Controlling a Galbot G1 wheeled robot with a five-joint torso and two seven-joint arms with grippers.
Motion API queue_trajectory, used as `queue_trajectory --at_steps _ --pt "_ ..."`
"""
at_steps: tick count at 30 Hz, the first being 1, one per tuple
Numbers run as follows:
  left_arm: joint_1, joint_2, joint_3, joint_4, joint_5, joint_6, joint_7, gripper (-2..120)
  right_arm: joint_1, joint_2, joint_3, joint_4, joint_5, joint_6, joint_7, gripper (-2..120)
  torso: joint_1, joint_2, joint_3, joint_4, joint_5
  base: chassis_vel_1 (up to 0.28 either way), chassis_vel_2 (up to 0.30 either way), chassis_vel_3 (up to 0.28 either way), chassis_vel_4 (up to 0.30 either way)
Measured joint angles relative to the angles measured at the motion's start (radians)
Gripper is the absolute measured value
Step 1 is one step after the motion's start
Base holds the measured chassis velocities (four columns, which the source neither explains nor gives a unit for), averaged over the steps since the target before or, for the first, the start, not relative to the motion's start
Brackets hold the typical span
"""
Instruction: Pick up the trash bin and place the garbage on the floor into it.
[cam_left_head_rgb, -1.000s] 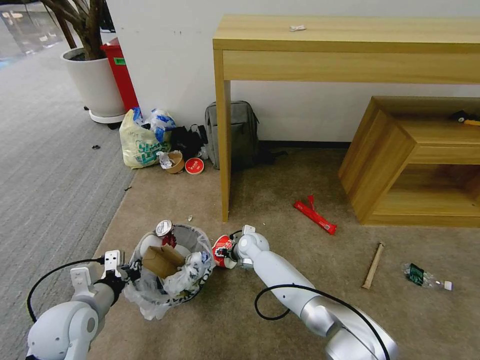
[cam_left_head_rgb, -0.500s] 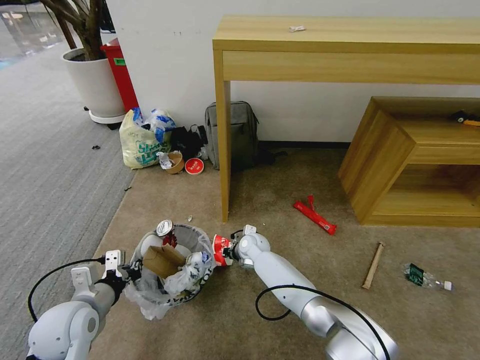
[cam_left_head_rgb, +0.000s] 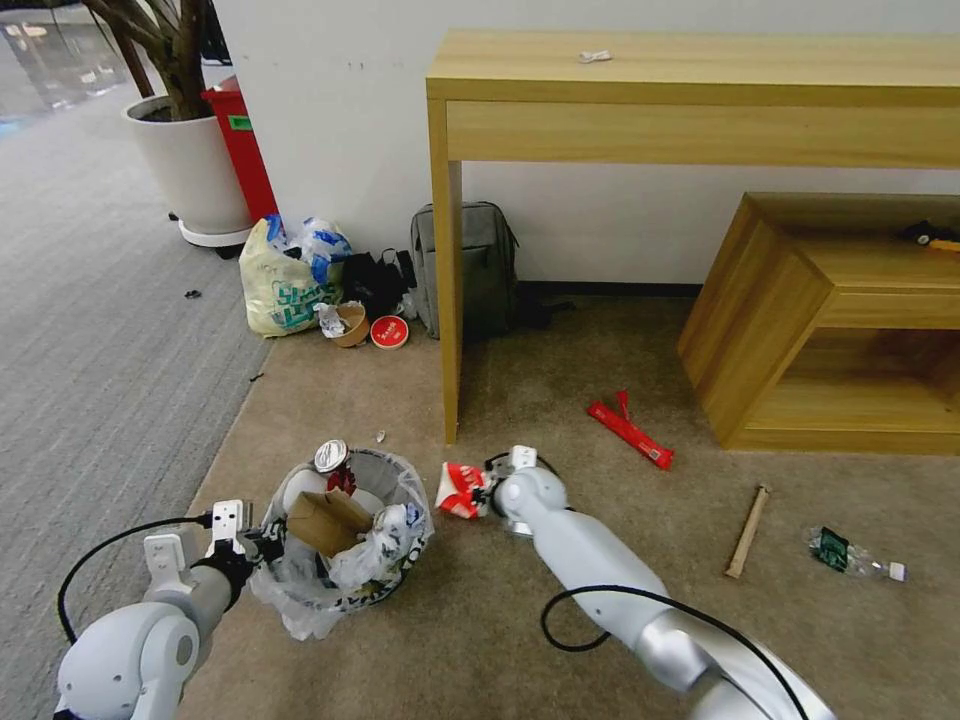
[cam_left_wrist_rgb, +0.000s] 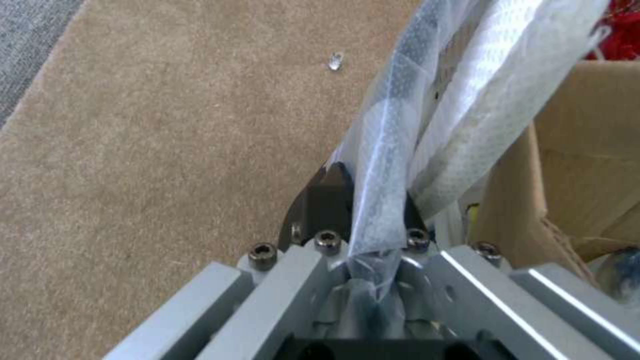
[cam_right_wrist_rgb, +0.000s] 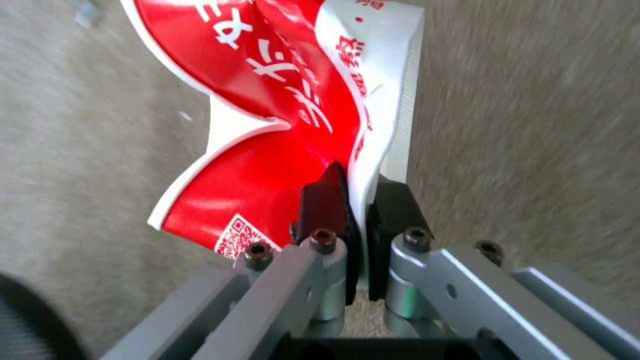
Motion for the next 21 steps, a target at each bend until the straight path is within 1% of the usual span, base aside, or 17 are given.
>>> queue_trajectory --at_steps 3,4,7,8,9,11,12,15,16,18,19,21 --pt "0.0 0.003 0.002 0.002 -0.001 0.0 0.0 0 -0.061 -0.068 0.032 0.18 -0.023 -0.002 -0.024 2 0.0 0.0 0.0 0.0002 -0.0001 0.0 0.0 0.0 0.0" --pt "0.0 0.003 0.002 0.002 -0.001 0.0 0.0 0 -0.061 -0.068 0.032 0.18 -0.023 -0.002 -0.024 2 0.0 0.0 0.0 0.0002 -0.0001 0.0 0.0 0.0 0.0" --pt "-0.001 0.005 0.007 0.006 -0.001 0.0 0.001 0 -0.132 -0.137 0.079 0.366 -0.024 -0.005 -0.027 2 0.0 0.0 0.0 0.0 0.0001 0.0 0.0 0.0 0.0" --pt "-0.001 0.005 0.007 0.006 -0.001 0.0 0.001 0 -0.132 -0.137 0.079 0.366 -0.024 -0.005 -0.027 2 0.0 0.0 0.0 0.0 0.0001 0.0 0.0 0.0 0.0" --pt "-0.002 0.005 0.009 0.009 -0.001 0.0 0.001 0 -0.15 -0.159 0.092 0.423 -0.021 -0.007 -0.026 2 0.0 0.0 0.0 -0.0002 0.0001 0.0 0.0 0.0 0.0" --pt "-0.005 0.008 0.012 0.011 -0.001 0.0 0.001 0 -0.182 -0.226 0.125 0.569 -0.012 -0.013 -0.025 2 0.0 0.0 0.0 0.0 0.0 0.0 0.0 0.0 0.0" --pt "-0.005 0.008 0.012 0.011 -0.001 0.0 0.001 0 -0.182 -0.226 0.125 0.569 -0.012 -0.013 -0.025 2 0.0 0.0 0.0 0.0 0.0 0.0 0.0 0.0 0.0" --pt "-0.009 0.012 0.016 0.015 -0.001 0.0 0.001 0 -0.192 -0.289 0.143 0.685 -0.009 -0.024 -0.026 2 0.0 0.0 0.0 0.0001 0.0003 0.0 0.0 0.0 0.0" --pt "-0.009 0.012 0.016 0.015 -0.001 0.0 0.001 0 -0.192 -0.289 0.143 0.685 -0.009 -0.024 -0.026 2 0.0 0.0 0.0 0.0001 0.0003 0.0 0.0 0.0 0.0" --pt "-0.018 0.013 0.028 0.021 -0.001 0.0 0.001 0 -0.191 -0.334 0.154 0.78 -0.01 -0.033 -0.04 2 0.0 0.0 0.0 0.0 -0.0002 0.0 0.0 0.0 0.0" --pt "-0.025 0.013 0.035 0.025 0.0 0.0 0.0 0 -0.189 -0.345 0.154 0.811 -0.015 -0.036 -0.054 2 0.0 0.0 0.0 0.0 0.0002 0.0 0.0 0.0 0.0" --pt "-0.029 0.013 0.04 0.027 0.001 0.0 -0.001 0 -0.185 -0.349 0.154 0.832 -0.017 -0.036 -0.065 2 0.0 0.0 0.0 0.0001 0.0 0.0 0.0 0.0 0.0"
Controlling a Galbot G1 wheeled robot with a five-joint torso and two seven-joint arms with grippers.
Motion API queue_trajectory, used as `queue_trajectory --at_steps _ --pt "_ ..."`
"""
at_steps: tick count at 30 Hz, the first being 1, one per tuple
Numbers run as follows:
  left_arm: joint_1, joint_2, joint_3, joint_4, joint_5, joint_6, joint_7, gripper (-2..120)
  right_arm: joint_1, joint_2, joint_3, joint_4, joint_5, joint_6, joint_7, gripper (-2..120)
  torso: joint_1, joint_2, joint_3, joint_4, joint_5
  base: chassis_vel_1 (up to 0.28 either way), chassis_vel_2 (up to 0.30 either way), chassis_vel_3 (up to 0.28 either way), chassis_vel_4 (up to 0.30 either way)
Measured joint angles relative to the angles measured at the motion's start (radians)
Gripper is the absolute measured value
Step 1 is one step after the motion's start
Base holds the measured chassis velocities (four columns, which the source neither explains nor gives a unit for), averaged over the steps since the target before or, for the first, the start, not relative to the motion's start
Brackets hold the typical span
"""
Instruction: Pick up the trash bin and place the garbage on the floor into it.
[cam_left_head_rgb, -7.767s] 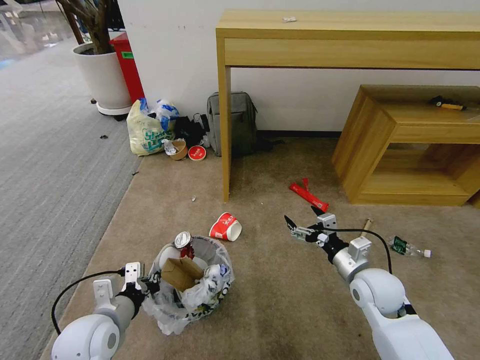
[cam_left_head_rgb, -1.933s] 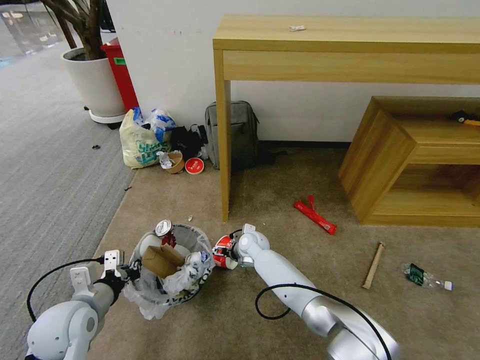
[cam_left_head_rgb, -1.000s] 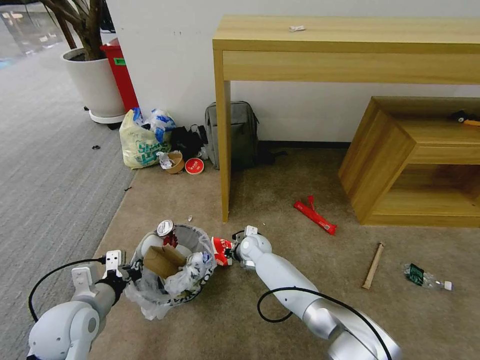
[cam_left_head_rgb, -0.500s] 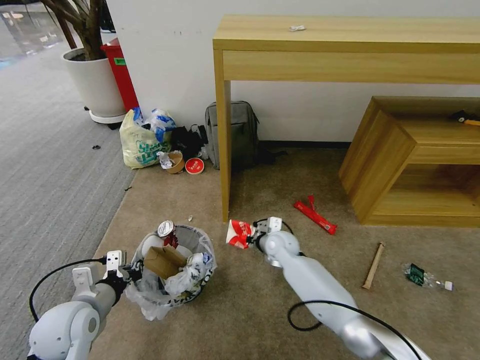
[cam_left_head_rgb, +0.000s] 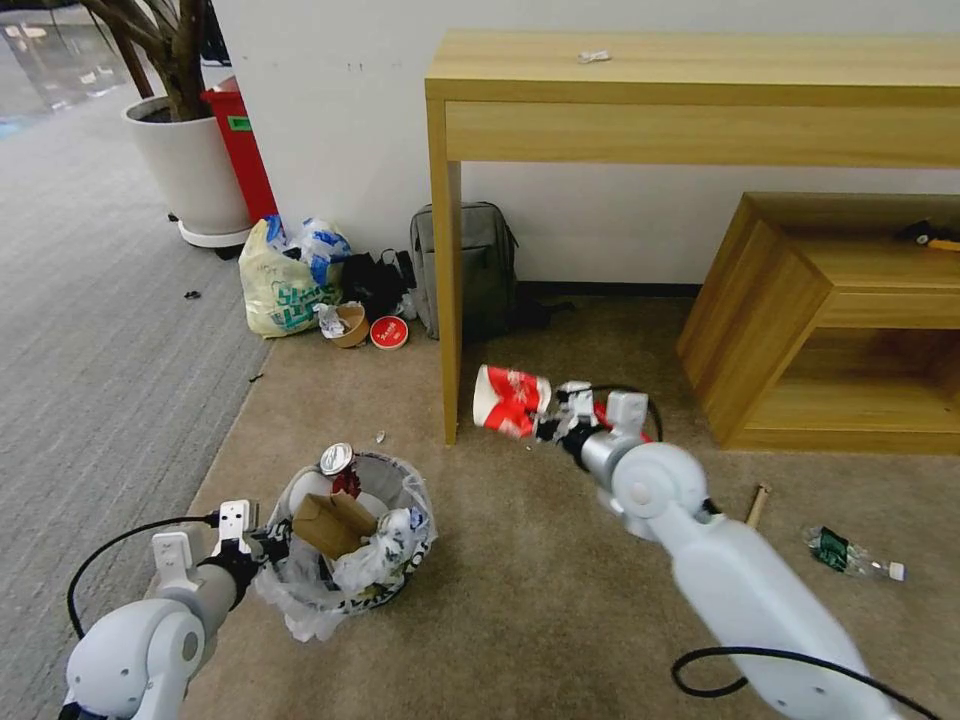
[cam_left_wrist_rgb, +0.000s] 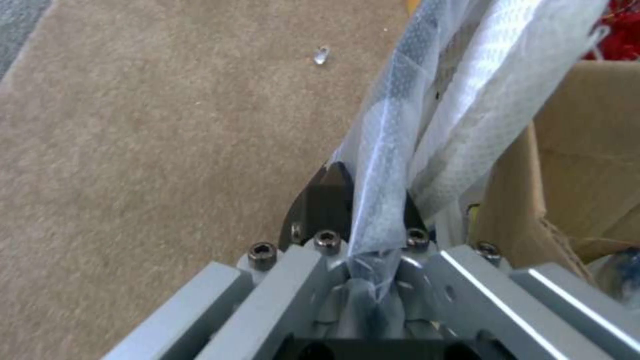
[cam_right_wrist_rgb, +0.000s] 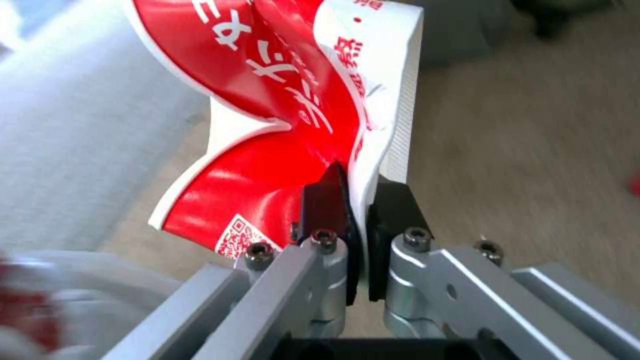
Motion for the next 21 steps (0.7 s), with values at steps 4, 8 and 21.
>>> queue_trajectory --at_steps 4,8,21 --pt "-0.016 0.003 0.016 0.002 0.0 0.0 -0.004 0 0.019 -0.008 -0.013 0.074 -0.003 -0.006 -0.058 2 0.0 0.0 0.0 0.0 0.0 0.0 0.0 0.0 0.0" --pt "-0.023 0.024 0.029 0.011 -0.004 0.0 -0.006 0 0.033 -0.005 -0.049 0.14 0.009 -0.014 -0.118 2 0.0 0.0 0.0 0.0001 -0.0002 0.0 0.0 0.0 0.0" --pt "-0.039 0.051 0.055 0.021 -0.014 0.0 -0.017 0 0.034 -0.017 -0.199 0.185 -0.009 -0.06 -0.266 2 0.0 0.0 0.0 0.0001 -0.0003 0.0 0.0 0.0 0.0"
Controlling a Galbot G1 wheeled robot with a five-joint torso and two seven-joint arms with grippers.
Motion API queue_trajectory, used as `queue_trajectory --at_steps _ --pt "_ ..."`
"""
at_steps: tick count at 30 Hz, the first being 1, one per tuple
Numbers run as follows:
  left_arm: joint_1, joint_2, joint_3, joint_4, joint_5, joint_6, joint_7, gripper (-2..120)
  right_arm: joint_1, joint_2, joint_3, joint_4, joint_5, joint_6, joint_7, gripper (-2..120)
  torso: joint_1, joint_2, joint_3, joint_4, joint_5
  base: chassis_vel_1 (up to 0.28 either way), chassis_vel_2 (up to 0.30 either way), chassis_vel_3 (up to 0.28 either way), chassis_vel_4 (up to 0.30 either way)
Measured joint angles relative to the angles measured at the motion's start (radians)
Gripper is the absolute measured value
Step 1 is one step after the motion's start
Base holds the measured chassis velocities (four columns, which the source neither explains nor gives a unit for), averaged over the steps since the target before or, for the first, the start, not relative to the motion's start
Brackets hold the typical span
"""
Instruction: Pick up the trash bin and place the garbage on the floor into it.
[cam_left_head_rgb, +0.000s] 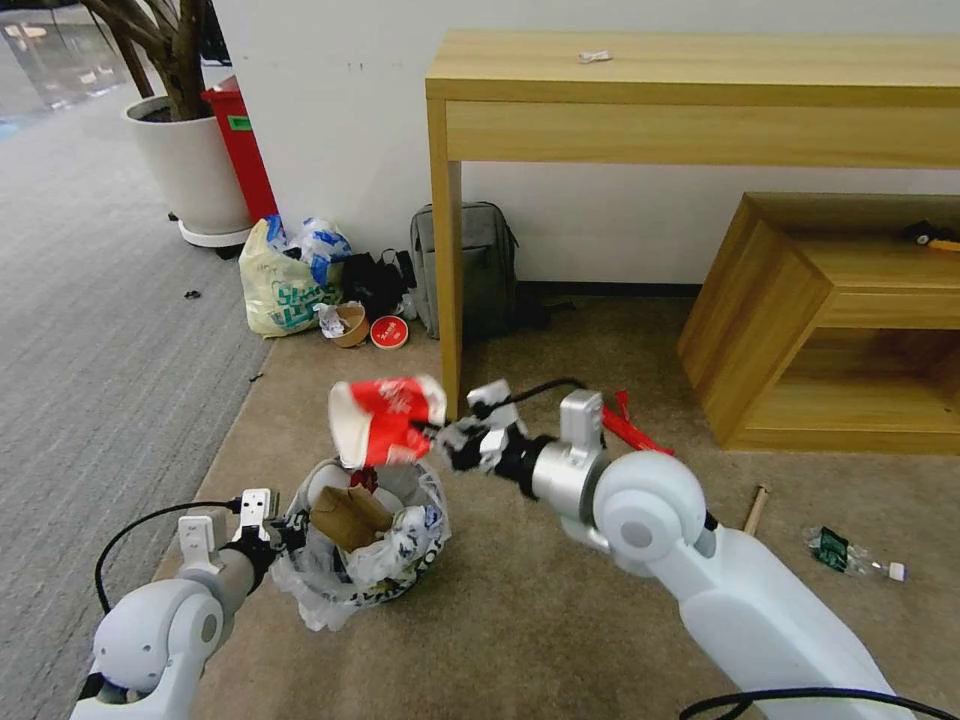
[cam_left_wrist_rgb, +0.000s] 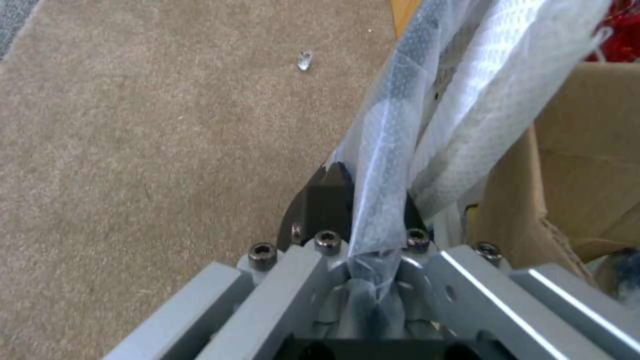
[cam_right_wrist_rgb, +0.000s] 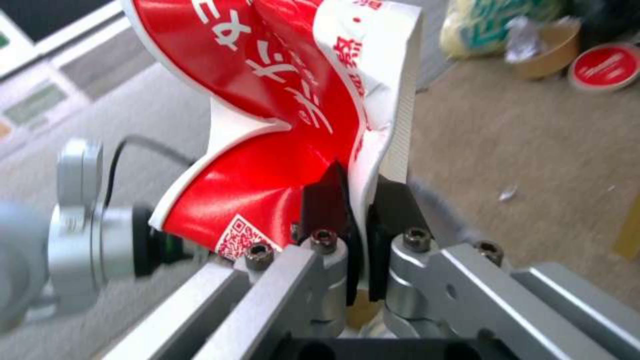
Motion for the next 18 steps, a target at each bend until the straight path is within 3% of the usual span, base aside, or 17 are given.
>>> queue_trajectory --at_steps 18 --pt "0.004 -0.008 -0.012 -0.018 0.001 0.0 0.01 0 0.019 0.035 -0.13 -0.135 -0.003 -0.046 0.048 2 0.0 0.0 0.0 0.0 0.0 0.0 0.0 0.0 0.0"
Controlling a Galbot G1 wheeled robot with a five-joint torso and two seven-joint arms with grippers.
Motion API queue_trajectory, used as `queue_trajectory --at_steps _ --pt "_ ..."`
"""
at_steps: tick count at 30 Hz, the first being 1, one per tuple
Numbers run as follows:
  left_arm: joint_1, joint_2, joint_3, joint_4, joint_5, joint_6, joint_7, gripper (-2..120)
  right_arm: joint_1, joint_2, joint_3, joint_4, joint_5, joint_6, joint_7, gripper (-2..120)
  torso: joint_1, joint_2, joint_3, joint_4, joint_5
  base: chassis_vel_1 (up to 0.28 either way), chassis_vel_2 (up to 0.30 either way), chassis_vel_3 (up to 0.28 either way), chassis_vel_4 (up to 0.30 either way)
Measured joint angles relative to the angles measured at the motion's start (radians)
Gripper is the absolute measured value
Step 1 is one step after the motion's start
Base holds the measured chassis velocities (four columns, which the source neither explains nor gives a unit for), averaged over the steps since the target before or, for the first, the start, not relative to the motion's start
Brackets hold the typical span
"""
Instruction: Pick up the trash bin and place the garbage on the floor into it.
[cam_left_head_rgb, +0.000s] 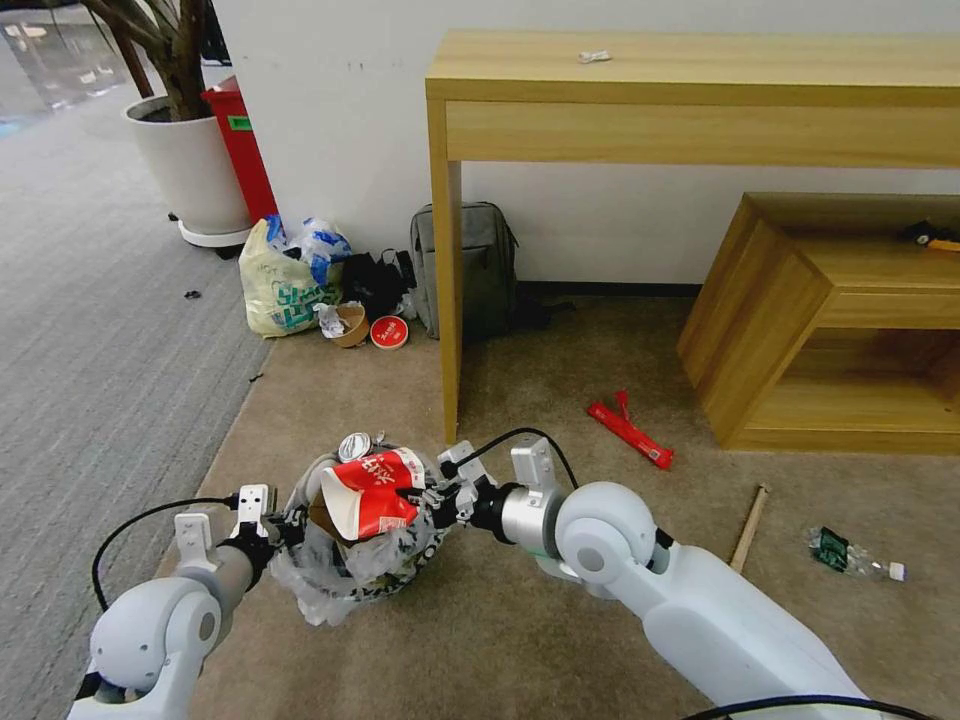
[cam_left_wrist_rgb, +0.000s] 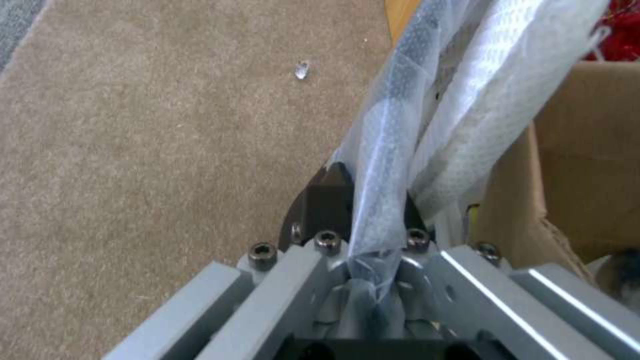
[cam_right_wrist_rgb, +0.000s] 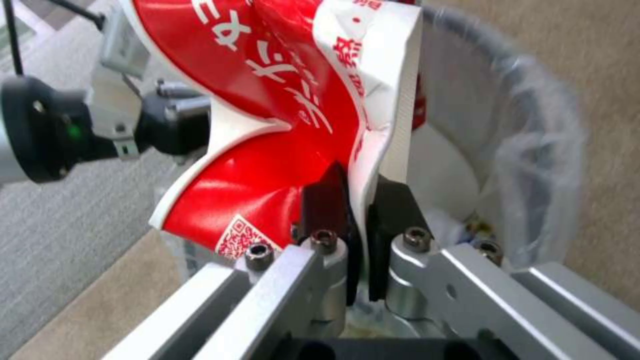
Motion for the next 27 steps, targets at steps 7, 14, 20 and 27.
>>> queue_trajectory --at_steps 7,14,20,27 --pt "0.003 0.0 -0.002 -0.007 0.001 0.0 0.005 0 0.008 0.019 -0.027 -0.033 0.024 -0.018 0.035 2 0.0 0.0 0.0 0.0 0.0 0.0 0.0 0.0 0.0" --pt "0.004 0.0 0.0 -0.017 0.0 0.0 0.006 0 0.024 0.056 -0.042 -0.086 0.016 -0.006 0.041 2 0.0 0.0 0.0 0.0 0.0001 0.0 0.0 0.0 0.0" --pt "0.011 0.0 0.0 -0.023 0.0 0.0 0.009 0 0.025 0.06 -0.04 -0.101 0.011 -0.004 0.043 3 0.0 0.0 0.0 0.0 0.0 0.0 0.0 0.0 0.0" --pt "0.02 0.0 -0.003 -0.031 0.0 0.0 0.013 0 0.023 0.071 -0.04 -0.116 -0.011 -0.001 0.046 28 0.0 0.0 0.0 0.0 0.0 0.0 0.0 0.0 0.0"
